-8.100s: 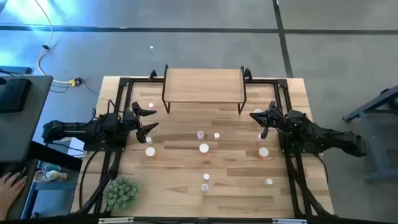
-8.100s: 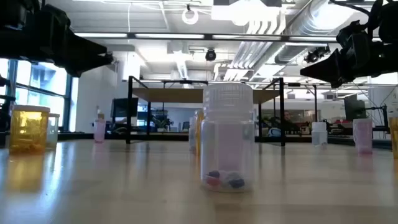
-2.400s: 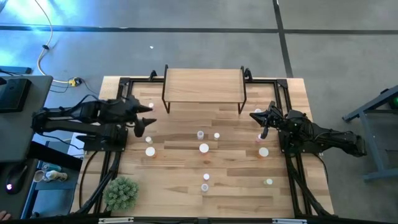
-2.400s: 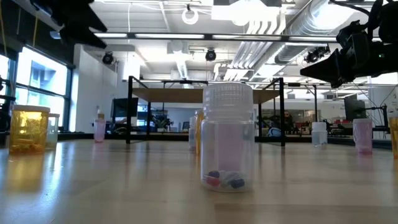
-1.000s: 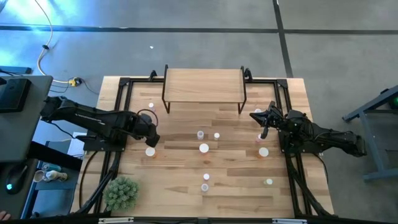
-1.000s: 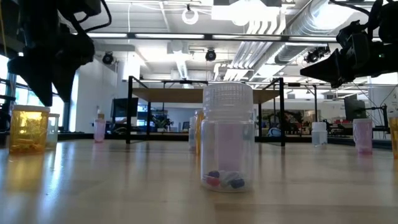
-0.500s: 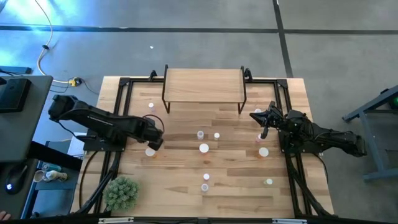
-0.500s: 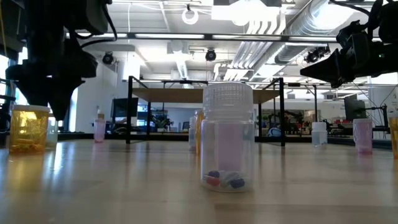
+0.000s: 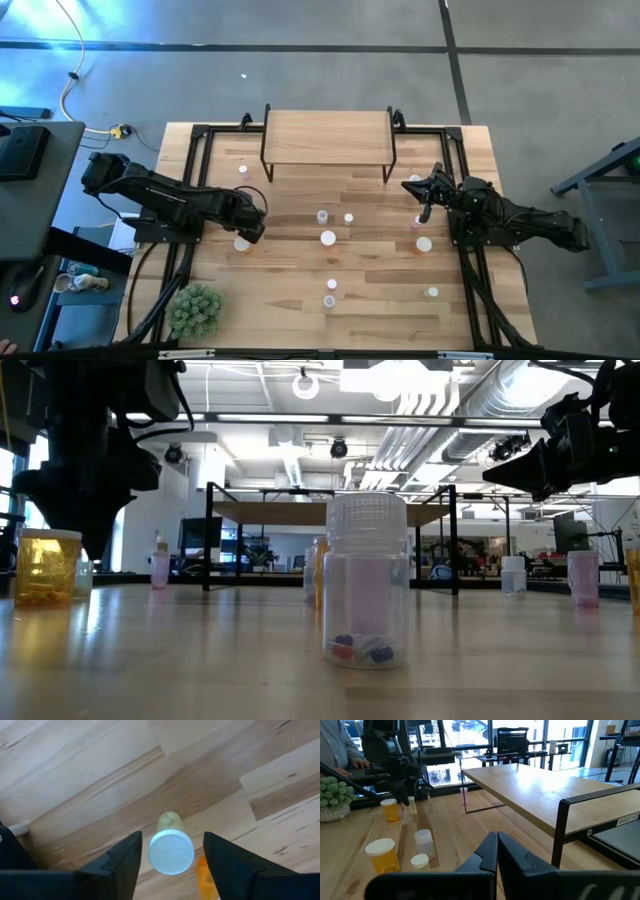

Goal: Pick and place medicine bottles onto shelf by color
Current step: Put the left yellow pill bottle on the shelf

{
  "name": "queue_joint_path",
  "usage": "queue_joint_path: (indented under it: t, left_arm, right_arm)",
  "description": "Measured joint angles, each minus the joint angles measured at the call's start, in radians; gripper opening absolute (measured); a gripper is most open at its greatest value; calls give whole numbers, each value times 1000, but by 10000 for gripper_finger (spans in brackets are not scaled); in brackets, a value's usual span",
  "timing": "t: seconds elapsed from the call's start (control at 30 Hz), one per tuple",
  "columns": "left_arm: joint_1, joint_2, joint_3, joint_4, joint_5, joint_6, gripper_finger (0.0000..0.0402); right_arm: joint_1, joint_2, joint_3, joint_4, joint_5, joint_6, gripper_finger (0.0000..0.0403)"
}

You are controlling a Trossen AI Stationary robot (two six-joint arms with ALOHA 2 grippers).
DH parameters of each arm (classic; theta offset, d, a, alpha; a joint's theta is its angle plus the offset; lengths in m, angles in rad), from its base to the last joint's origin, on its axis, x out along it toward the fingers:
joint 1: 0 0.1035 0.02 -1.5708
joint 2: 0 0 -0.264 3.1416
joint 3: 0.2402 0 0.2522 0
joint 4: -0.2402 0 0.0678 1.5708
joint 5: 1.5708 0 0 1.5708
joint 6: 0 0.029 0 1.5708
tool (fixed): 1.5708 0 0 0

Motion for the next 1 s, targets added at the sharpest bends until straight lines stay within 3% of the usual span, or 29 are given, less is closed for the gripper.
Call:
queue_joint_path:
  t: [0.43,0.7,1.0]
  left_arm:
    - [0,0,0,-1,1,22,119]
    - [13,0,8,-7,8,83,118]
    - [103,-1,141,-11,8,281,117]
  right_arm:
    - [0,0,0,0,0,0,2]
    - [0,0,0,0,0,0,2]
    - [0,0,0,0,0,0,2]
